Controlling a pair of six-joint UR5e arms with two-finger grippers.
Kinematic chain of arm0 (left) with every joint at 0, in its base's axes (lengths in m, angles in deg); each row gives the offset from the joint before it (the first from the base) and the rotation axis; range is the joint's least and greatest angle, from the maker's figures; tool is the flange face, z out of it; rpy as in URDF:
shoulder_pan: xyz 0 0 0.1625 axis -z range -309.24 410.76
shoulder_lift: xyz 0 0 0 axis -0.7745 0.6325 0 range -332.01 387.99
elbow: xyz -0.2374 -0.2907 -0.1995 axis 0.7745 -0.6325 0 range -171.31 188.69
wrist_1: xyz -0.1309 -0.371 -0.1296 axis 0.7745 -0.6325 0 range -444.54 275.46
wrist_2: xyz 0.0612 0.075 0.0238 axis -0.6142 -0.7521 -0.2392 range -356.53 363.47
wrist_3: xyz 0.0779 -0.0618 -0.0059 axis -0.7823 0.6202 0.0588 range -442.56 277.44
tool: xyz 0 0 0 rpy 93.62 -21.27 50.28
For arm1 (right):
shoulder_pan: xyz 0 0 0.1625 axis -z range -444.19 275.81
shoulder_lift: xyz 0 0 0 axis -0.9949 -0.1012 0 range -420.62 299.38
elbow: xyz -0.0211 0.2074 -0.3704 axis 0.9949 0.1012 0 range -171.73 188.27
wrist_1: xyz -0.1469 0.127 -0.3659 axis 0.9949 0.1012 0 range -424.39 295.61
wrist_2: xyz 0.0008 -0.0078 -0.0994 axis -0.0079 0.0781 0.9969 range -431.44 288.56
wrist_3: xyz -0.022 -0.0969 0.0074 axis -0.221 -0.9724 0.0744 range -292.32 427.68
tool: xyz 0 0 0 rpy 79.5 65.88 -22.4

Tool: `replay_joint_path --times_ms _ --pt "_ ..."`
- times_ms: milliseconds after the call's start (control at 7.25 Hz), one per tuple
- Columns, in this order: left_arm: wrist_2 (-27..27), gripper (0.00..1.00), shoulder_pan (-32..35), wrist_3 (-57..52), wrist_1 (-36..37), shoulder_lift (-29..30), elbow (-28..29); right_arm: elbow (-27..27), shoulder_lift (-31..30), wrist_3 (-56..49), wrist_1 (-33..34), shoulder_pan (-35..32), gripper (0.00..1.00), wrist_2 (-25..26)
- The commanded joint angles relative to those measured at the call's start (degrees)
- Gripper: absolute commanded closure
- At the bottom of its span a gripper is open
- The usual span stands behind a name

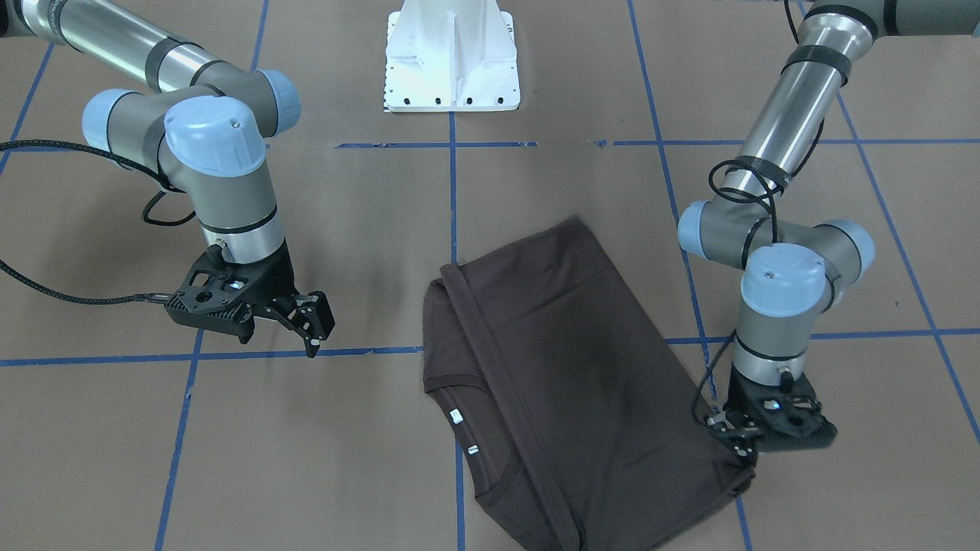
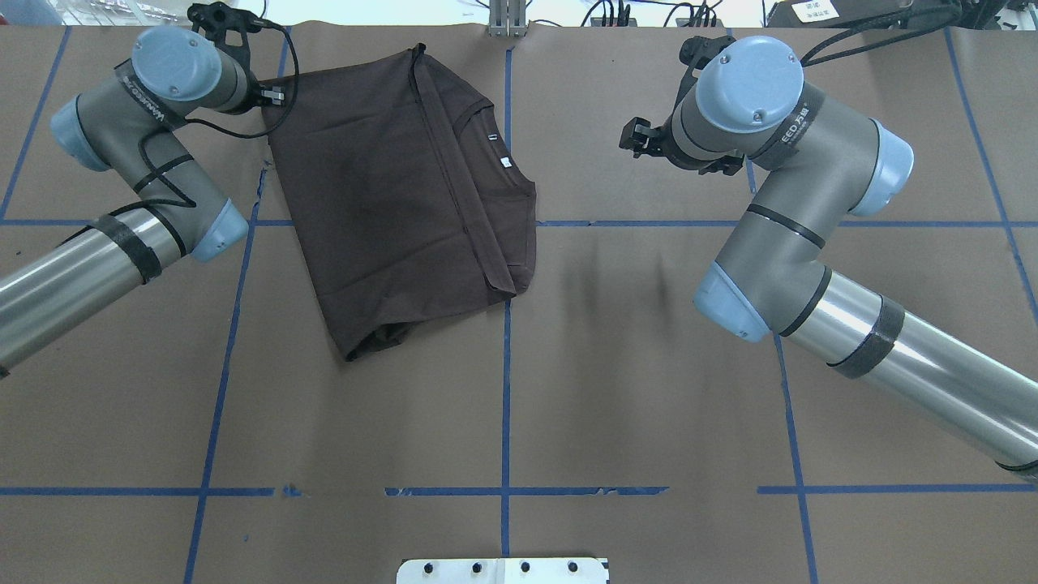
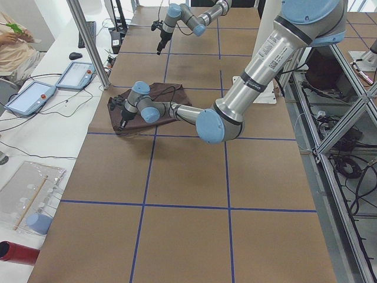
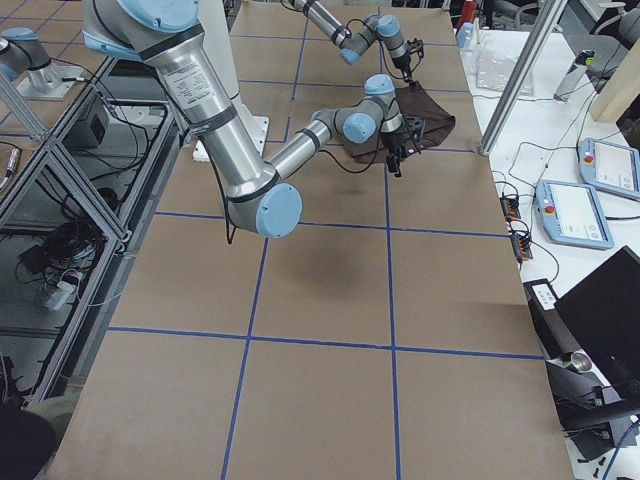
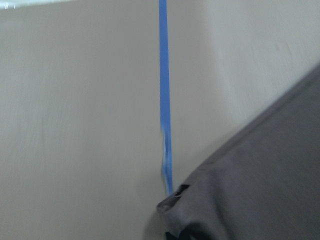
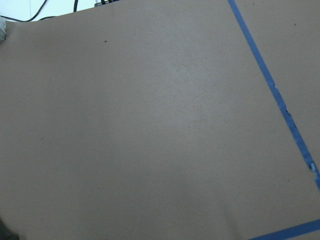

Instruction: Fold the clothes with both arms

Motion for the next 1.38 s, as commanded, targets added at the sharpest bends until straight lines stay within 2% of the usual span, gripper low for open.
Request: replay_joint_path --times_ms 0,138,276,414,690,828,966,1242 --pt "0.5 0.00 1.6 -7.0 -3.1 -2.9 -3.8 0.2 1.2 4.7 -0.1 2.5 0.00 0.2" --pt "6.8 0.00 1.9 -7.7 -3.5 -6.0 -8.6 1.3 3.6 7.7 0.0 3.6 0.03 0.6" --pt "10.6 0.00 1.9 -7.7 -3.6 -8.1 -12.0 4.7 7.3 11.8 0.1 4.7 0.10 3.2" --pt "10.9 0.00 2.0 -7.3 -3.6 -9.1 -14.4 9.3 11.7 12.8 -0.1 5.9 0.13 5.9" --pt "10.9 0.00 2.0 -7.1 -3.6 -9.3 -15.0 20.1 17.3 12.9 -5.8 8.8 0.17 9.6" --pt "10.9 0.00 1.9 -7.0 -3.6 -9.6 -15.0 23.7 19.6 13.1 -6.4 9.3 0.27 9.9" --pt "10.9 0.00 2.0 -7.0 -3.6 -9.6 -15.0 25.5 20.1 13.1 -8.9 9.8 0.31 9.9" --pt "10.9 0.00 1.9 -7.0 -3.6 -9.6 -15.1 31.1 23.2 14.1 -12.4 11.4 0.33 11.9"
